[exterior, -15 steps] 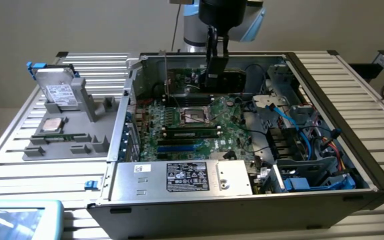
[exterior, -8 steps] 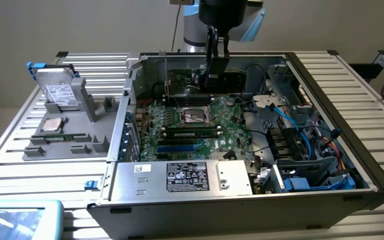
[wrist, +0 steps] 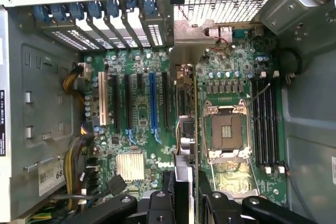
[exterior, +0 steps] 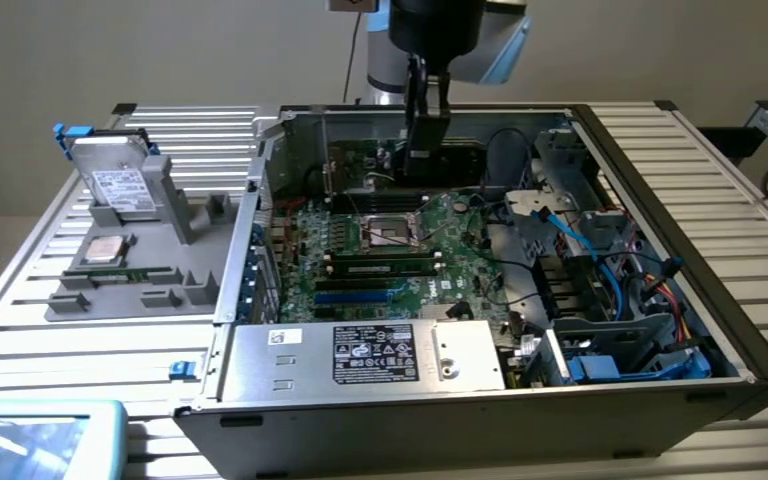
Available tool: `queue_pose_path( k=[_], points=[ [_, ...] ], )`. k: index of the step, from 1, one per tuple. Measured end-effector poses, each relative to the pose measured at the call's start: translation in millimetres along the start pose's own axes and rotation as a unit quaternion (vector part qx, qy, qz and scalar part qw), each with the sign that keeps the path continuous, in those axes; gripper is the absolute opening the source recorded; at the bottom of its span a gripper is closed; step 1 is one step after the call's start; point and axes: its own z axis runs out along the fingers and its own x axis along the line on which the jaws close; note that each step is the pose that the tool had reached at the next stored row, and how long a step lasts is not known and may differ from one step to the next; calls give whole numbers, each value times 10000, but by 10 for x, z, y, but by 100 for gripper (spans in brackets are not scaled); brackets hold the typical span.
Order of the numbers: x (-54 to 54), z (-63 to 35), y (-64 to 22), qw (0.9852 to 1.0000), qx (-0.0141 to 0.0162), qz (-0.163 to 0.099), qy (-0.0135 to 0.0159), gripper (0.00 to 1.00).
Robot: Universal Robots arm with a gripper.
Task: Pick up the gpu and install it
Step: 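Insert the gpu into the slot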
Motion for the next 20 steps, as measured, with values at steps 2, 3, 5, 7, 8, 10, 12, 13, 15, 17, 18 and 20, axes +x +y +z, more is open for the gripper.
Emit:
queue_pose_path(
  k=[2,3,5,7,8,10,12,13,15,17,18,20],
  points=[
    [4,5,39,10000,11,-4,0,28],
    [8,7,59,10000,15,-7,1,28],
    [20,13,105,10000,29,-13,0,28],
    [31,18,148,10000,40,-18,-1,28],
    [40,21,161,10000,42,-19,-1,28],
    [67,30,170,10000,42,-22,-1,28],
    [90,44,179,10000,42,-28,-1,28],
    [102,54,183,10000,42,-32,-1,28],
    [123,78,185,10000,43,-44,-1,28],
    [147,107,184,10000,44,-58,0,28],
    [159,126,183,10000,44,-64,-1,28],
    [179,160,184,10000,44,-75,1,28]
  ],
)
